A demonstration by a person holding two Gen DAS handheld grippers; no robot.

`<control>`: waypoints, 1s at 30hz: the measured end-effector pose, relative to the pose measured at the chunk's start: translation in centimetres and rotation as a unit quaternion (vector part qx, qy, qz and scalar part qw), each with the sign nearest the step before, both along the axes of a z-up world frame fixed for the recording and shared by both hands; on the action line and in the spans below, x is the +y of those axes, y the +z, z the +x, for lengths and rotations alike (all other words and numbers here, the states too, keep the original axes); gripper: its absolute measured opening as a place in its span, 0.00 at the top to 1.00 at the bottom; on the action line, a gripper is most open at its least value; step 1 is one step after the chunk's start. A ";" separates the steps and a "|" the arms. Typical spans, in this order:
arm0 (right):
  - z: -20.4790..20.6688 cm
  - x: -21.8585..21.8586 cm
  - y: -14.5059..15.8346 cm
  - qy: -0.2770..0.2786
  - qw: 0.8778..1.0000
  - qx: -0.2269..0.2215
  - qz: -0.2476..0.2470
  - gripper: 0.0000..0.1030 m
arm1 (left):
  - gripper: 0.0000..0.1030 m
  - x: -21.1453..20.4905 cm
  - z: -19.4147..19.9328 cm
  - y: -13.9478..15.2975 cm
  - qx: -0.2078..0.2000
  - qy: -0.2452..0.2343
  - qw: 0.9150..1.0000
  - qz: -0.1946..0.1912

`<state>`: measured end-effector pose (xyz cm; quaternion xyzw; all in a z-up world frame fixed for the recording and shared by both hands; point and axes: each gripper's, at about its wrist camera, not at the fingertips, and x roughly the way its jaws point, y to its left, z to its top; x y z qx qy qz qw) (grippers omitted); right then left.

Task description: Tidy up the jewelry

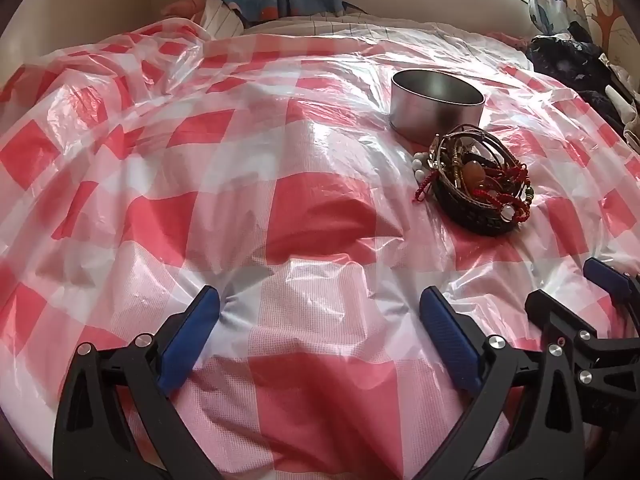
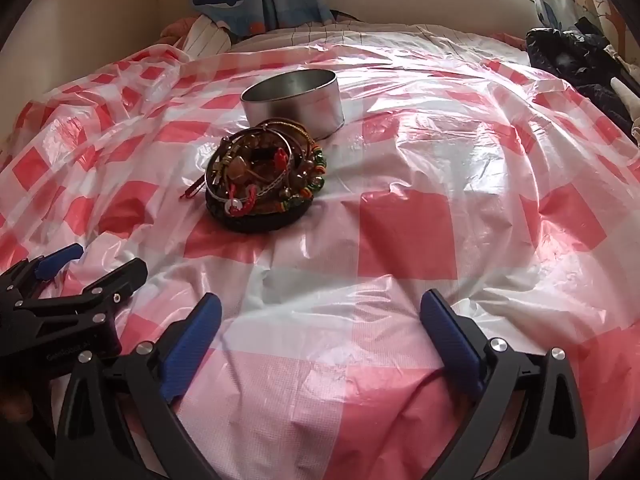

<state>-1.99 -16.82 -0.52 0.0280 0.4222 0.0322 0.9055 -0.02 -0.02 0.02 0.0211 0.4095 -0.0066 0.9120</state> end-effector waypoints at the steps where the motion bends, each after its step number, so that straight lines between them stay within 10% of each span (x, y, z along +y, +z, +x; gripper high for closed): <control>1: 0.0 0.1 0.0 0.000 1.000 0.002 -0.004 0.07 | 0.07 0.0 0.0 0.0 0.000 0.000 1.000 -0.001; 30: -0.6 0.3 0.3 0.000 1.000 -0.014 -0.007 0.07 | 0.07 0.4 -0.5 0.4 0.010 -0.003 1.000 -0.015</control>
